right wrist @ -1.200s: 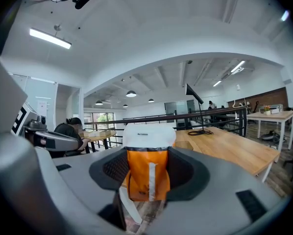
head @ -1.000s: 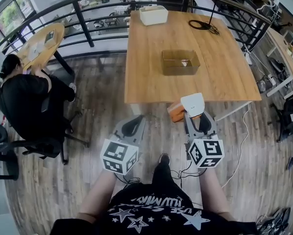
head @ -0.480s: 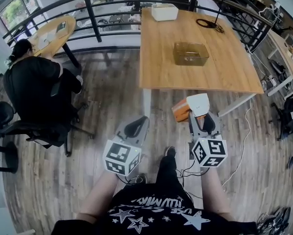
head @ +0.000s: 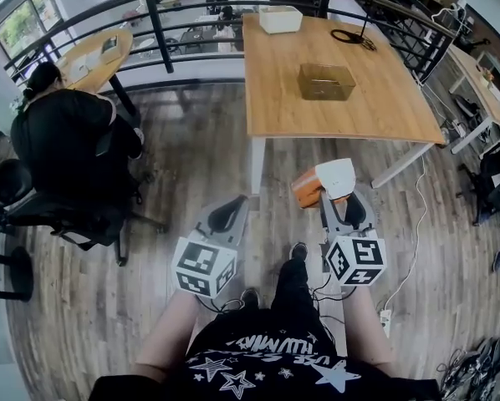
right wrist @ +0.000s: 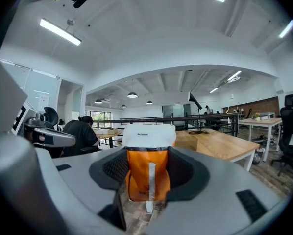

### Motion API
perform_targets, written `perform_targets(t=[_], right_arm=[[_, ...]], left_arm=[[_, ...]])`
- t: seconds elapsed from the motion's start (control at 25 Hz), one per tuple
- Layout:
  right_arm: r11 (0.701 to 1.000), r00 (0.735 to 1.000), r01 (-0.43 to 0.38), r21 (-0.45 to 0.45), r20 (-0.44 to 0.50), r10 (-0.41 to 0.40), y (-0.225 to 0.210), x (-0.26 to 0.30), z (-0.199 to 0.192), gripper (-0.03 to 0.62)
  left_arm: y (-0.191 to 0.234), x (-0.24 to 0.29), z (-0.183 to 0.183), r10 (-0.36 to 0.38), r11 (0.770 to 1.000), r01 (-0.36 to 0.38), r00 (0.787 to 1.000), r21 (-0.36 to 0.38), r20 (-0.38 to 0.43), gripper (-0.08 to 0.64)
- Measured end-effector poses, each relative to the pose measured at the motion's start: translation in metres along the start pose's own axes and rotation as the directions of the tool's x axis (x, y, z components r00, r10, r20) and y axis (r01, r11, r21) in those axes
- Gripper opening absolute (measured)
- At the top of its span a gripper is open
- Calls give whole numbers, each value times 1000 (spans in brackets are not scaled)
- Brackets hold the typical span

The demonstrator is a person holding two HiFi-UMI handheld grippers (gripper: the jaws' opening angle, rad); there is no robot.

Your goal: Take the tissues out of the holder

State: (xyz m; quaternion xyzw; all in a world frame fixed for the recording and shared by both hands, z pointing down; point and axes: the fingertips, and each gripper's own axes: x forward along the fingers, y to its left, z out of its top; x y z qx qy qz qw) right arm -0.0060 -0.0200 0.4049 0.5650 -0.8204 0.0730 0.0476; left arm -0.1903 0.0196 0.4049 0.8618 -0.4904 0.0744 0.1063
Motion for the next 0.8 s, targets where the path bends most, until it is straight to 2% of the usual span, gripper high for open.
perform_targets(t=[0.48,0.8], right_arm=[[998,998,57,-19,-19,-58,5,-51,-9,218],[997,996,82,6,-33,-82,-19,-64,-17,216]], left_arm=[[-30,-15,-14,-66,998,66,998,3,-6,15],[-52,2,-16,-83,997,83,996,4,-12,15]])
